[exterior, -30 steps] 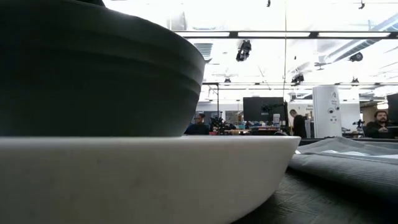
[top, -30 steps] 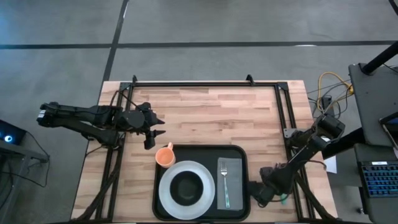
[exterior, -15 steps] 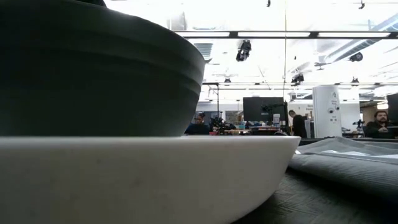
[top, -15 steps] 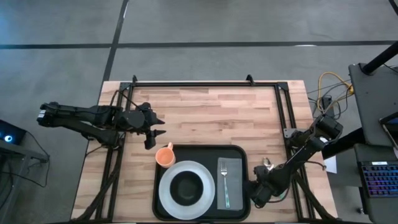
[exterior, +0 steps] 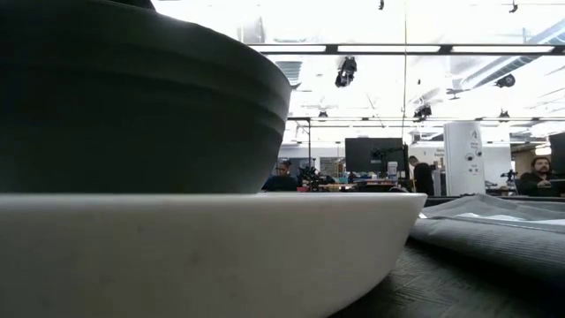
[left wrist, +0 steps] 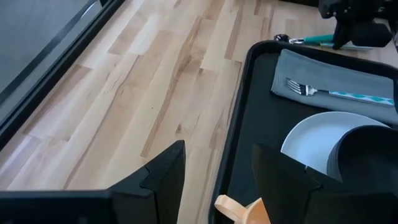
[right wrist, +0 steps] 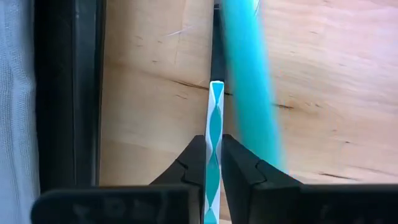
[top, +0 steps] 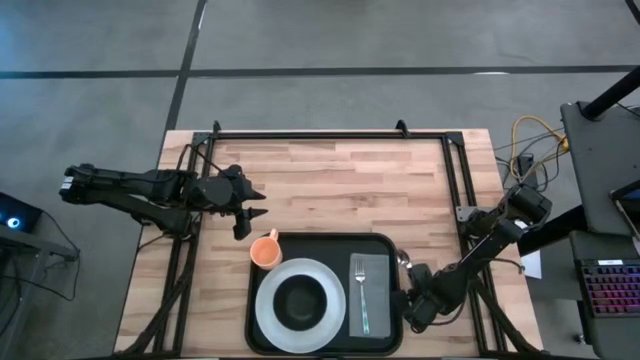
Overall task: Set up tray
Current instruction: Put the blue knife on the napkin to the right of the blue fork
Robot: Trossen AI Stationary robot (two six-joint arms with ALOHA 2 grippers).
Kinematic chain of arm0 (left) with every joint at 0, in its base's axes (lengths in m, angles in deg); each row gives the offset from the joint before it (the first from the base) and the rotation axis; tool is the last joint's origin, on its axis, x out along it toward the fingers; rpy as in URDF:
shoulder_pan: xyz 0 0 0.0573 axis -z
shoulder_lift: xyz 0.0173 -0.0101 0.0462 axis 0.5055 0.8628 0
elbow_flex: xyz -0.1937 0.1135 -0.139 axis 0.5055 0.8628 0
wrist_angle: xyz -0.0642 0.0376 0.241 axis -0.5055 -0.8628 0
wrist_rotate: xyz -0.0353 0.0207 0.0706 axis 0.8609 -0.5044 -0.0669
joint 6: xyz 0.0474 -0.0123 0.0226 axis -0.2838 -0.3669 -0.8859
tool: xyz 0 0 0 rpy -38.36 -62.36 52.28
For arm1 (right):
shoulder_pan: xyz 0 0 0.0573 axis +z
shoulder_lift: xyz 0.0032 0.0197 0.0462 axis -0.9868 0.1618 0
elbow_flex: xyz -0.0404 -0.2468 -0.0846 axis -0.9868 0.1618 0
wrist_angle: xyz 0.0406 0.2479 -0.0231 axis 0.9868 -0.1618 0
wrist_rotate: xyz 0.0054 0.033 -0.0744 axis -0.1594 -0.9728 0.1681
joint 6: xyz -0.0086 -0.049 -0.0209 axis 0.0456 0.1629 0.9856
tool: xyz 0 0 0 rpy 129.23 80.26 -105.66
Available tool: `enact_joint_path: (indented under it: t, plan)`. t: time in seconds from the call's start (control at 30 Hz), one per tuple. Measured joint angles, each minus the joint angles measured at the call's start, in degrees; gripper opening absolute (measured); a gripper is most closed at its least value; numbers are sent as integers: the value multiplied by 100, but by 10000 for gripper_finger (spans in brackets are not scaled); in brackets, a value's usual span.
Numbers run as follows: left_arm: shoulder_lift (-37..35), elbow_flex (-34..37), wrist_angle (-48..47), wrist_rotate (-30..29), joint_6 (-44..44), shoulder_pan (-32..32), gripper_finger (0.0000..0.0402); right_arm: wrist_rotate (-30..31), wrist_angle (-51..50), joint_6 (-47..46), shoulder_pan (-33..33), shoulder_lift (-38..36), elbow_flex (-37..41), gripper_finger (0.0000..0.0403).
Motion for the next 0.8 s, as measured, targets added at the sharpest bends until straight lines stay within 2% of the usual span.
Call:
enact_joint_path:
  t: [0.2,0.47,0.8]
  plan:
    - [0,0,0,-7,4,2,166,77,-61,-196,5,-111,14,19]
    - [0,0,0,-9,4,2,166,982,-529,-177,-19,-817,17,17]
    - [2,0,-2,-17,6,2,166,962,-1896,-321,-148,-1450,-70,16]
